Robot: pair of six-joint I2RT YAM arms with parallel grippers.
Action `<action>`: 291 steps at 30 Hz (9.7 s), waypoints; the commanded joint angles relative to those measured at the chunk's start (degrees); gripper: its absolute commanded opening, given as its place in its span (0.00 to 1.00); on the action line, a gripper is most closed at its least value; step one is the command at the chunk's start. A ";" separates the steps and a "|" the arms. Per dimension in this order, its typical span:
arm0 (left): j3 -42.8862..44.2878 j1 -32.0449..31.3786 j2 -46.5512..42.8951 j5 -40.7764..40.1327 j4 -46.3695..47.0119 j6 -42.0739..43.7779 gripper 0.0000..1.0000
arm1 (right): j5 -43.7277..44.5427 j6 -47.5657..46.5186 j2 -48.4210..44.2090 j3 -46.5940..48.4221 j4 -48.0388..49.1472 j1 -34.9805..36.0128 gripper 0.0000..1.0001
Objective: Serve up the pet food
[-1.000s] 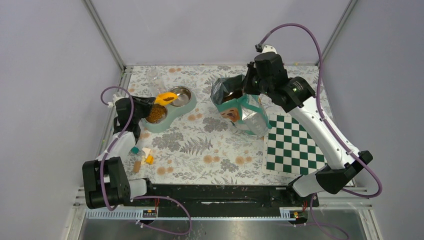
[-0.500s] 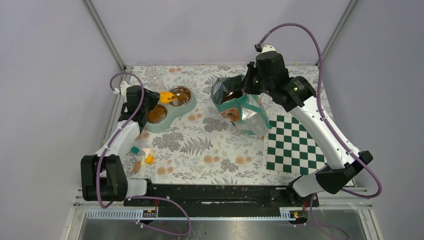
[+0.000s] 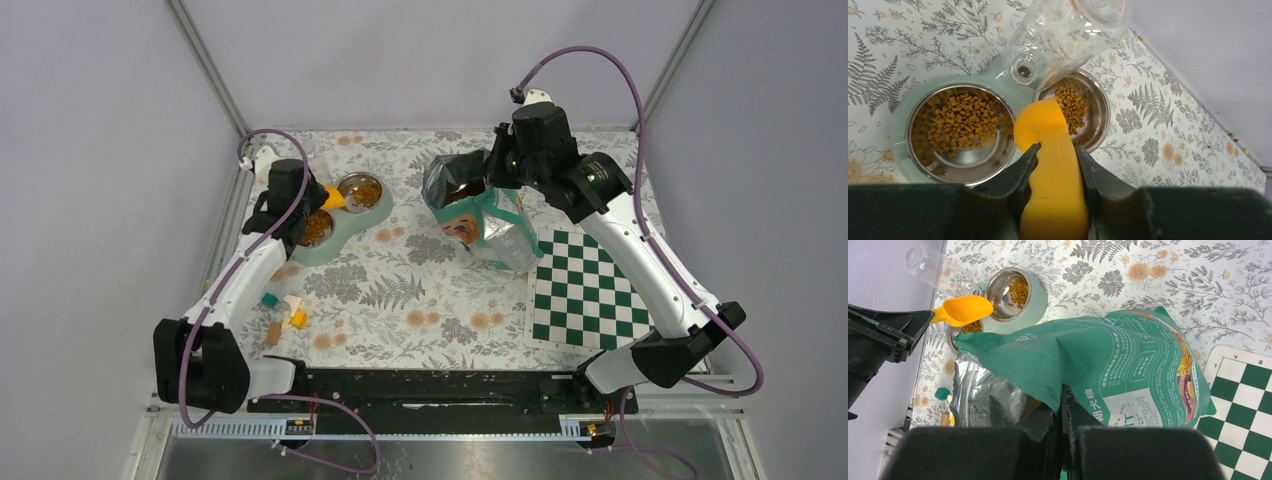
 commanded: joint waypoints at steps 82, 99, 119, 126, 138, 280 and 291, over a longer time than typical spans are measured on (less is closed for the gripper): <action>-1.22 -6.92 1.30 58.38 25.42 -27.84 0.00 | -4.08 11.28 10.91 9.39 7.98 5.23 0.00; -4.84 3.81 -10.34 58.06 23.26 -33.26 0.00 | -4.55 10.64 6.72 9.66 7.31 2.42 0.00; 1.50 8.28 -13.37 58.55 14.13 -19.67 0.00 | -5.37 7.91 5.72 10.06 7.36 1.77 0.00; 8.50 2.69 -10.84 57.47 9.52 -7.09 0.00 | -7.84 7.58 5.32 7.68 9.31 1.80 0.00; 9.30 1.13 -10.16 53.36 7.91 -1.07 0.00 | -7.85 7.95 5.29 7.50 9.94 1.79 0.00; 3.93 -6.74 -8.40 -7.94 -1.29 10.61 0.00 | -13.75 8.21 -1.15 0.67 9.85 -9.77 0.00; 14.88 -6.78 -21.09 29.15 2.25 2.91 0.00 | 2.44 -5.94 9.79 22.91 -11.97 1.38 0.00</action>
